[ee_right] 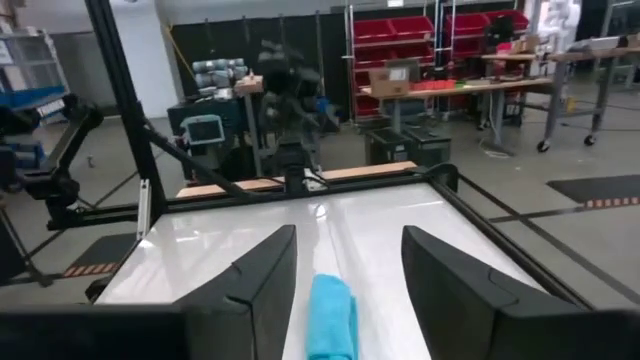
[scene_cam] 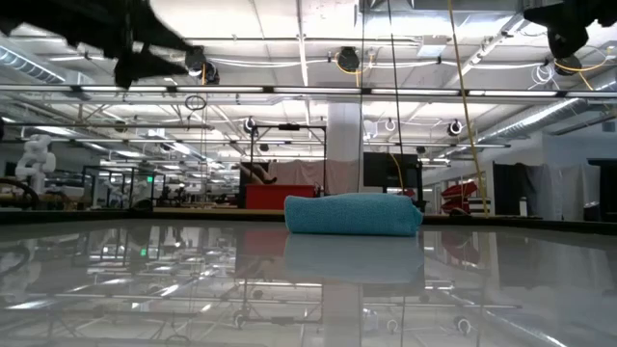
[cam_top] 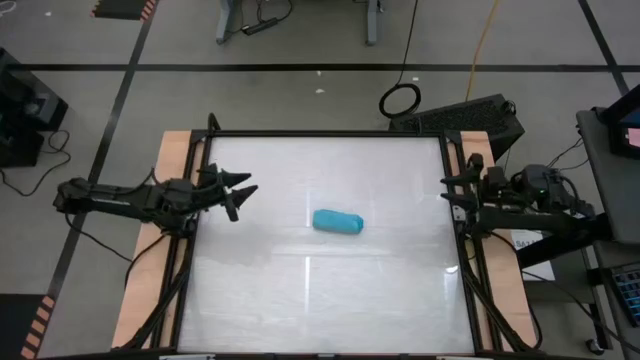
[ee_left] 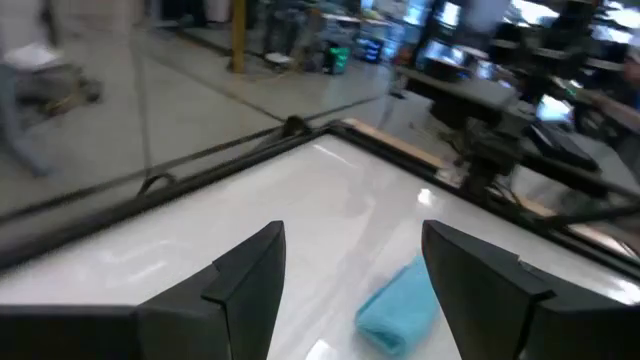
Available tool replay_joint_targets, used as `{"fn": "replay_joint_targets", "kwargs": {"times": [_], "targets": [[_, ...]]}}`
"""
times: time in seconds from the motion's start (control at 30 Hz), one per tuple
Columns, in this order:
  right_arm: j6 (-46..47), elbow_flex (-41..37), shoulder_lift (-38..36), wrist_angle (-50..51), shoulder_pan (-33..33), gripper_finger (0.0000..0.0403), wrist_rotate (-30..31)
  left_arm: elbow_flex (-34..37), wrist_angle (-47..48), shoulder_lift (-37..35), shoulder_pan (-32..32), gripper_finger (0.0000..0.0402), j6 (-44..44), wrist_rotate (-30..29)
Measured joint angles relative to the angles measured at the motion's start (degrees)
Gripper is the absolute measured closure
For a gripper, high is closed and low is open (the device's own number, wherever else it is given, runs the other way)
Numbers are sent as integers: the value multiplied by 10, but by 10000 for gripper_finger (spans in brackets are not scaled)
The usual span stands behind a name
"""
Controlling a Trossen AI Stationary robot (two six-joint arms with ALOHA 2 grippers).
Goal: Roll towel
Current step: Return to Home Position
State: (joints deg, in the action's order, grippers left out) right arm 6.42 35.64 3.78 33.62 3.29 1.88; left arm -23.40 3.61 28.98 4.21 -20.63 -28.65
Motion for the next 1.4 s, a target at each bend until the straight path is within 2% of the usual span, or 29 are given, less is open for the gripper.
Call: {"fn": "replay_joint_targets", "kwargs": {"times": [0.1, 0.3, 0.47, 0.63, 0.9, 1.13, 1.23, 1.4], "targets": [[0, 0, -15, 7, 0, 232, 11, 46, -15, -27, -1, 162, -37, -17], [45, 0, -19, 12, 0, 232, 11, 58, -9, -45, 0, 162, -29, -23], [67, 0, -19, 24, 0, 232, 11, 58, 50, -46, 0, 162, -58, 22], [62, 0, -24, 11, 0, 232, 11, 58, 97, -57, 0, 162, -91, 27], [47, -7, -36, 14, 0, 232, 25, 88, 92, -99, 0, 162, -102, 44], [77, -62, -36, -13, 0, 232, 28, 166, 55, -157, 17, 162, -135, 59], [93, -97, -35, -60, 0, 232, 28, 194, 39, -175, 23, 162, -136, 50], [122, -127, -35, -88, 0, 232, 28, 204, 4, -182, 36, 162, -115, 43]]}}
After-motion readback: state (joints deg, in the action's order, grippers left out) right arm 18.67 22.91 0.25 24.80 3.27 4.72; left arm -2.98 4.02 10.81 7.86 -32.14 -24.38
